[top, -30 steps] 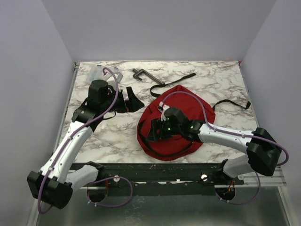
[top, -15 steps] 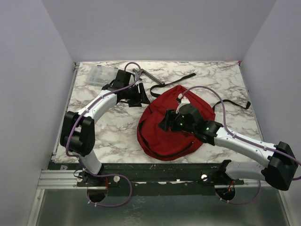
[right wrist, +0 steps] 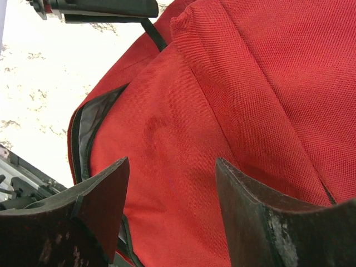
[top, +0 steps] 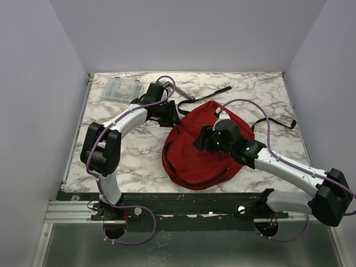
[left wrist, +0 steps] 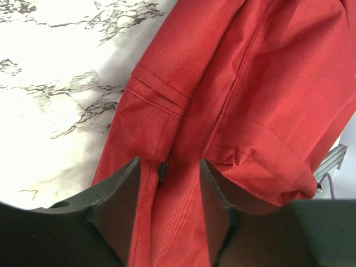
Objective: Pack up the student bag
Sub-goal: Zip the student bag at the center of the board.
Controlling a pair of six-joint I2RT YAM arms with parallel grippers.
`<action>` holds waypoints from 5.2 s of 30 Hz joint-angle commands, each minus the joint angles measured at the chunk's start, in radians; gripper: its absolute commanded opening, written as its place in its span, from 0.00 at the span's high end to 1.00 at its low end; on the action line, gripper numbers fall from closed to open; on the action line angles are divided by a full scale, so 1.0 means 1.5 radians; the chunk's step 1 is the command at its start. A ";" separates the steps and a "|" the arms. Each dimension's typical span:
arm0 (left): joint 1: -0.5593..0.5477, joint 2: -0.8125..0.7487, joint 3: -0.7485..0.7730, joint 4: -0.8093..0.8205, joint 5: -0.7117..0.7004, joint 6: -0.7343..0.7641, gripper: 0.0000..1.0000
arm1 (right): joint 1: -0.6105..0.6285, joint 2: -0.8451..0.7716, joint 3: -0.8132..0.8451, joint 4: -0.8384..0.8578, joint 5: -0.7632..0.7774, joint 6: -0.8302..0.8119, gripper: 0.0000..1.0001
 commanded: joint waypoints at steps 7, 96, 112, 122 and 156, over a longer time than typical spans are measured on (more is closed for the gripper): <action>-0.003 0.032 -0.025 0.043 0.007 -0.020 0.69 | -0.008 0.031 0.040 0.014 0.034 0.004 0.34; -0.043 -0.663 -0.490 0.054 0.101 -0.276 1.00 | 0.209 0.051 -0.012 0.184 -0.054 -0.270 0.35; -0.041 -0.672 -0.462 0.033 0.089 -0.222 1.00 | 0.208 0.130 -0.106 0.532 -0.289 -0.596 0.20; -0.040 -0.677 -0.458 0.030 0.110 -0.182 1.00 | 0.208 0.209 -0.089 0.597 -0.296 -0.618 0.29; 0.055 -0.489 -0.401 0.019 0.106 -0.183 0.17 | 0.184 0.191 0.006 0.335 -0.289 -0.231 0.99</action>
